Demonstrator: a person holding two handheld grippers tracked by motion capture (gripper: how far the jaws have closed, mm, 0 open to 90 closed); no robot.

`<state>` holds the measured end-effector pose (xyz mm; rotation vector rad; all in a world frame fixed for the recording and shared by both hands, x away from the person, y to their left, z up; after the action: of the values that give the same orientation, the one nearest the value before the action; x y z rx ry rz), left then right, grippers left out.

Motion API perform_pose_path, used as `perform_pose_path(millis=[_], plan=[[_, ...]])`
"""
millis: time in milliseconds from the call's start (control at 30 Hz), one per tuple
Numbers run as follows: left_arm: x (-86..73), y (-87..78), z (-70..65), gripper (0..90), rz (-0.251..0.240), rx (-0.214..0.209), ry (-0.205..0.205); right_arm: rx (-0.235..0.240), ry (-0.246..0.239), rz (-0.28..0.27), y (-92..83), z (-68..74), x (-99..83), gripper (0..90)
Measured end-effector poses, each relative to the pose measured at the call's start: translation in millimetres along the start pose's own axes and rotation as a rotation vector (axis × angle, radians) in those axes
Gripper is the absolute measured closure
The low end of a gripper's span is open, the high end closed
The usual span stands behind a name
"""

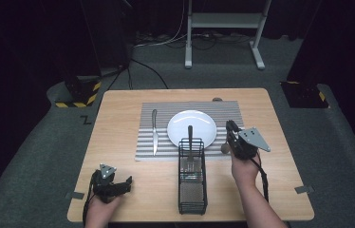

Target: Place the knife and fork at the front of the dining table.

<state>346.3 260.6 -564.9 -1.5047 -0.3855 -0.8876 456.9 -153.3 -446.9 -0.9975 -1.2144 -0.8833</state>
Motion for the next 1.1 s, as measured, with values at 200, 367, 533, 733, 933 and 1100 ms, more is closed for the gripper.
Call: perform_pose_path(millis=[200,367,533,733,933,1100], plan=[[0.1,0.2,-0.2,7.4,-0.003,0.001,-0.003,-0.009,0.017,0.000,7.0,-2.7,0.0,80.9],[0.1,0.1,-0.2,7.3,-0.002,0.000,-0.003,-0.014,0.028,0.016,17.3,-6.6,1.0,81.0],[0.0,0.0,-0.2,7.5,-0.003,-0.001,-0.001,-0.023,0.055,0.040,30.4,-11.3,1.4,81.2],[-0.1,-0.2,-0.3,7.6,-0.003,0.000,-0.001,-0.031,0.075,0.070,47.1,-15.9,0.3,81.7],[-0.1,-0.3,-0.3,7.8,-0.004,0.001,-0.001,-0.038,0.091,0.098,63.0,-20.1,-2.7,82.5],[-0.2,-0.4,-0.6,8.0,-0.005,0.002,-0.004,-0.033,0.100,0.125,76.7,-23.8,-6.0,83.7]])
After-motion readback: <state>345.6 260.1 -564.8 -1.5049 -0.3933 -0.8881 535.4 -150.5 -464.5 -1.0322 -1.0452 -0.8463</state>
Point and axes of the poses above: each handheld gripper's, and its own axes: y roughly forward along the jaws, x roughly out of its top, z roughly to its left, the point moved 5 cm from there along y, roughly forward along the jaws, and after that the axes turned 7 degrees about y, right-handed, at the moved point
